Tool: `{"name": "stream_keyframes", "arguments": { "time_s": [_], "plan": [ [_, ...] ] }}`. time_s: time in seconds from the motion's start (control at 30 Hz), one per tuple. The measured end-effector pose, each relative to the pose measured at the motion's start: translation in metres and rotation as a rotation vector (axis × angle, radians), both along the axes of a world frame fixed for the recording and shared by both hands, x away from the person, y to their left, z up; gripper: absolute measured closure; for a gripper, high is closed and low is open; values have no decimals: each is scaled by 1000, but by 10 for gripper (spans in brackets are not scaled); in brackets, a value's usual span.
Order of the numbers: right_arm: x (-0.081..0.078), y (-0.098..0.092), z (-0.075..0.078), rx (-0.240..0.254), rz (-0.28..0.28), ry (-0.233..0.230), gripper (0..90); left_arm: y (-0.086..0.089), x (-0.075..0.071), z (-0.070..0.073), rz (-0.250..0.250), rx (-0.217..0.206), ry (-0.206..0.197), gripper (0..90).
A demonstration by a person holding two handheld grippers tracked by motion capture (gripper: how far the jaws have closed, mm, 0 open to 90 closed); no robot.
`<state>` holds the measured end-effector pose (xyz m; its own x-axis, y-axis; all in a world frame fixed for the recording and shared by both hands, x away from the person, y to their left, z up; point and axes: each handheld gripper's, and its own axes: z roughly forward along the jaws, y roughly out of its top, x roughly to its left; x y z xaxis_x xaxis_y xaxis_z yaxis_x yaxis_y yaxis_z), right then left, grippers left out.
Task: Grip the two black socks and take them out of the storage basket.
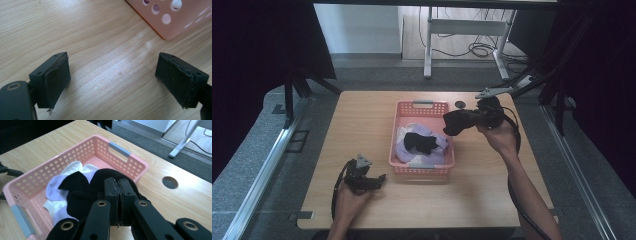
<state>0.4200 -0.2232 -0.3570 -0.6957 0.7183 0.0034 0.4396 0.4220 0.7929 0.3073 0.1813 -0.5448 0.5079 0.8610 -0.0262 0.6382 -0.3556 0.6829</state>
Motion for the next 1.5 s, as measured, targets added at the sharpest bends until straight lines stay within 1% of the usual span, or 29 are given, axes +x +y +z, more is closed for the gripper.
{"name": "stream_keyframes", "arguments": {
  "time_s": [0.23,0.47,0.5,0.57,0.63,0.7,0.73,0.77,0.83,0.87,0.9,0.93,0.97,1.1,1.13,1.17,1.3,1.33,1.5],
  "plan": [
    [-2,-26,-4,-10,-53,1,875,0,0,0,-1,2,1,121],
    [-5,-53,-11,-11,-104,4,874,0,0,0,-2,3,2,122],
    [-6,-60,-14,-15,-121,4,874,0,0,0,-2,2,2,122],
    [-6,-63,-14,-17,-127,4,874,0,0,0,-2,2,2,122],
    [-6,-72,-20,-26,-155,5,873,0,0,0,1,-1,0,122],
    [-6,-74,-22,-27,-160,7,872,0,0,0,1,-1,0,122],
    [-6,-79,-27,-27,-173,12,871,0,0,0,1,-1,0,121],
    [-6,-79,-27,-27,-173,12,871,0,0,0,1,-1,0,121],
    [-7,-84,-36,-19,-178,20,870,0,0,0,1,-2,0,121],
    [-7,-84,-36,-19,-178,20,870,0,0,0,1,-1,0,121],
    [-7,-85,-40,-21,-178,21,870,0,0,0,1,-1,0,121],
    [-7,-87,-48,-27,-182,32,869,0,0,0,1,-1,0,121],
    [-7,-87,-48,-27,-182,32,869,-1,0,0,5,-7,-2,121],
    [-7,-89,-67,-40,-194,54,868,-1,0,0,5,-6,-2,121],
    [-7,-91,-77,-43,-201,71,867,-1,0,0,5,-6,-2,122],
    [-7,-91,-77,-43,-201,71,867,-1,0,0,5,-6,-2,122],
    [-9,-93,-100,-46,-201,110,865,-1,0,0,5,-8,-3,122],
    [-9,-93,-100,-46,-201,110,865,-1,0,0,6,-8,-3,122],
    [-11,-94,-115,-52,-195,139,850,-1,0,0,6,-8,-3,122]
  ]
}}
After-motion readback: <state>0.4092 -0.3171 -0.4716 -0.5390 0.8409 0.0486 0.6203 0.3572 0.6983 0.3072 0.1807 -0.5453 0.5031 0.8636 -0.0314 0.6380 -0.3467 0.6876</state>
